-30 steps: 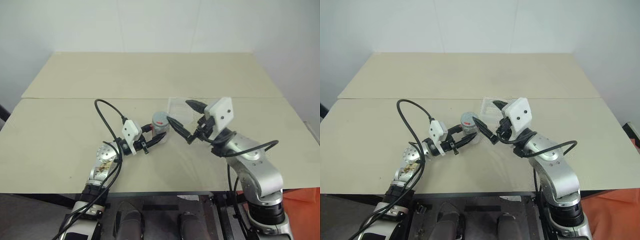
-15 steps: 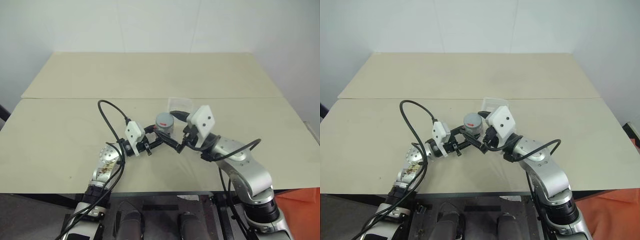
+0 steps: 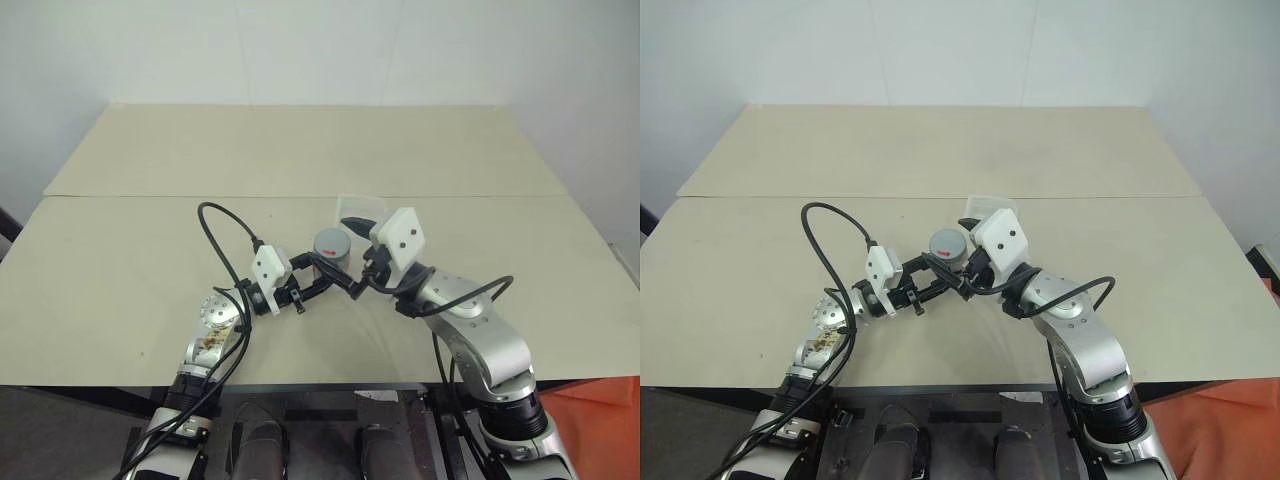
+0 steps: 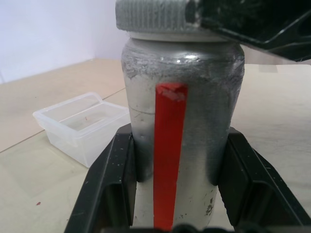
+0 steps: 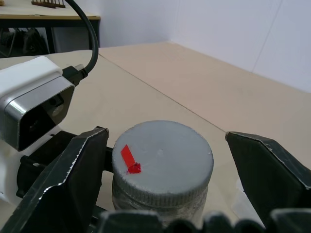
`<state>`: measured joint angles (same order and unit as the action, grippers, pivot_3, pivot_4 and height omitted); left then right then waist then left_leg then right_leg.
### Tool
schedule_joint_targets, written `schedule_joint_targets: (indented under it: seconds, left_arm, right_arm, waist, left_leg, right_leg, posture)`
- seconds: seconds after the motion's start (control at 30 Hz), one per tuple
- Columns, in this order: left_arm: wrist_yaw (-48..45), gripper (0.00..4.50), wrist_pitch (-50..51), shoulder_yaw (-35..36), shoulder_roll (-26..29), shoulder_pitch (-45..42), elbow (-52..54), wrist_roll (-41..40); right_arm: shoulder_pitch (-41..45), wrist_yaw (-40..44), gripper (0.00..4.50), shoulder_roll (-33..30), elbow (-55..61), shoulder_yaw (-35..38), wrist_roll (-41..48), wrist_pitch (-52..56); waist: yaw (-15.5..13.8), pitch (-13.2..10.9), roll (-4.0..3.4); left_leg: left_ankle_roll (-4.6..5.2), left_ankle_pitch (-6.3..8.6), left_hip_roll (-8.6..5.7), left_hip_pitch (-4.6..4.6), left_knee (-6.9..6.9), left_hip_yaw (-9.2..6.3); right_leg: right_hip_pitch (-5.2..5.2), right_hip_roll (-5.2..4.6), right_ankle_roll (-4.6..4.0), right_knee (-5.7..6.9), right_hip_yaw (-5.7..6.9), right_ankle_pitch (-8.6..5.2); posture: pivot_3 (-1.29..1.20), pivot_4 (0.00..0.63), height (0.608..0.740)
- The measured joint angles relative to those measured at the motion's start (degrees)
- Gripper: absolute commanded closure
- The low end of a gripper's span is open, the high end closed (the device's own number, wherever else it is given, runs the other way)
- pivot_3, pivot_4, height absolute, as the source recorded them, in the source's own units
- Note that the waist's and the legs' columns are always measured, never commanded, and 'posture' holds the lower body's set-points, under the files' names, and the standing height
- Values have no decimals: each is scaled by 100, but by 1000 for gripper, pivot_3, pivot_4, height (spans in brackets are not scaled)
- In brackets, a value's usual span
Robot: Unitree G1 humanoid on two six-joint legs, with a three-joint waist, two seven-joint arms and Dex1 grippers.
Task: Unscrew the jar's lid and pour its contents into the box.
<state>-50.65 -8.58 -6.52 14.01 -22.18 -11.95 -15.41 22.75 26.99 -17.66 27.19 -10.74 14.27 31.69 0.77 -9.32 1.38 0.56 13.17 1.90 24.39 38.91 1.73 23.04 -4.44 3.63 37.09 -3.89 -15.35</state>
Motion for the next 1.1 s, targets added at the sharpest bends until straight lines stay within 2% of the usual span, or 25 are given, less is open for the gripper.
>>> schedule_joint_targets:
  seconds: [0.1, 0.13, 0.5, 0.87, 1.1]
  left_arm:
    - [21, 2576, 0, -6, -14, -3, 0, 0]
    - [32, 2576, 0, -7, -23, -4, 0, -1]
    - [42, 2576, -9, -14, -35, -4, -9, 6]
    - [-5, 2576, -132, -53, 22, -117, -104, 83]
    - [-6, 2576, -132, -68, 22, -113, -111, 90]
  right_arm:
    - [0, 17, 1565, 31, -21, -27, -4, -3]
    - [-1, 19, 1716, 29, -21, -31, -12, -4]
    - [5, 30, 1718, 24, -7, -23, -26, 27]
    - [259, -240, 1718, 514, 193, 661, 933, 706]
    - [330, -384, 1718, 492, 235, 750, 1010, 741]
  waist:
    - [0, 0, 0]
    - [0, 0, 0]
    - [0, 0, 0]
    - [3, 0, 0]
    - [3, 0, 0]
  left_leg:
    - [0, 0, 0, 0, 0, 0]
    - [0, 0, 0, 0, 0, 0]
    - [0, 0, 0, 0, 0, 0]
    - [0, 0, 0, 1, -1, -1]
    - [0, 0, 0, 1, -1, 0]
  right_leg:
    - [0, 0, 0, 0, 0, 0]
    - [0, 0, 0, 0, 0, 0]
    - [0, 0, 0, 0, 0, 0]
    - [1, 0, 0, 0, 0, 0]
    - [1, 0, 0, 0, 0, 0]
  posture:
    - [0, 150, 740]
    - [0, 150, 740]
    - [0, 150, 740]
    - [0, 150, 740]
    - [0, 150, 740]
